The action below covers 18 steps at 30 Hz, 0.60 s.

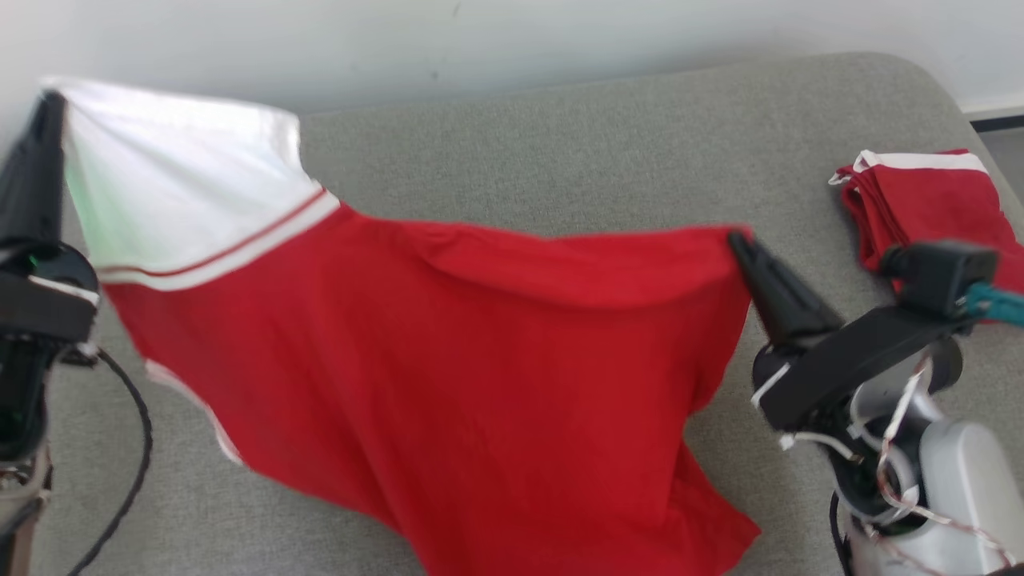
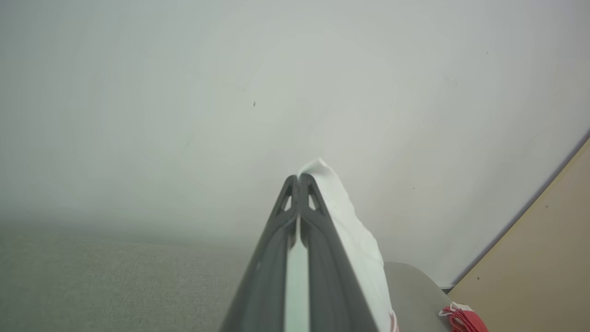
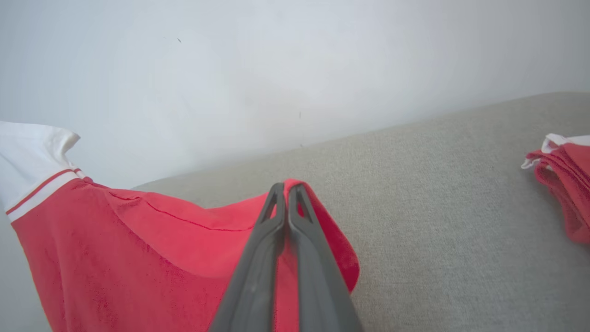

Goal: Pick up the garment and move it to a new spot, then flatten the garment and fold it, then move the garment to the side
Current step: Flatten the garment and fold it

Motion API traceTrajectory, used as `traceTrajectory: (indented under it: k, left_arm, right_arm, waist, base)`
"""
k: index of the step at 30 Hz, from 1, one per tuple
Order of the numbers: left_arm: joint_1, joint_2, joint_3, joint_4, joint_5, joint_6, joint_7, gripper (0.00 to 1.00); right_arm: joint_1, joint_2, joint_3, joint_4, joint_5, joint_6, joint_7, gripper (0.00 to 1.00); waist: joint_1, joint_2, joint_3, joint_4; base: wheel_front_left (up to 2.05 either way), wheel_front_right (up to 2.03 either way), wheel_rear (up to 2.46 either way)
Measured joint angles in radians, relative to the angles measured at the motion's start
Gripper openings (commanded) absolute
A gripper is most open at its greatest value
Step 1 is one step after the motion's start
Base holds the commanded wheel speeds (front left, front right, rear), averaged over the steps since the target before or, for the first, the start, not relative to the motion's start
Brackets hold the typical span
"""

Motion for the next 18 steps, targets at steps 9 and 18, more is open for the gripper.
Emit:
traceTrajectory:
  k: [9, 18]
  left_arm:
    - [-0.128, 0.011, -0.011, -0.049, 0.027, 0.038, 0.022, 0.00]
    - [-0.340, -0.014, -0.020, 0.042, 0.098, 0.057, -0.044, 0.00]
  right_arm:
    - [-0.171, -0.023, -0.030, -0.031, 0.080, 0.000, -0.004, 0.00]
    - [-0.381, -0.114, 0.029, 0.025, 0.125, 0.000, 0.010, 0.00]
  waist:
    - [0.0000, 0.0000, -0.039, 0.001]
    - [0.0000, 0.0000, -0.037, -0.022]
  base:
    - [0.00, 0.00, 0.00]
    - [0.00, 0.00, 0.00]
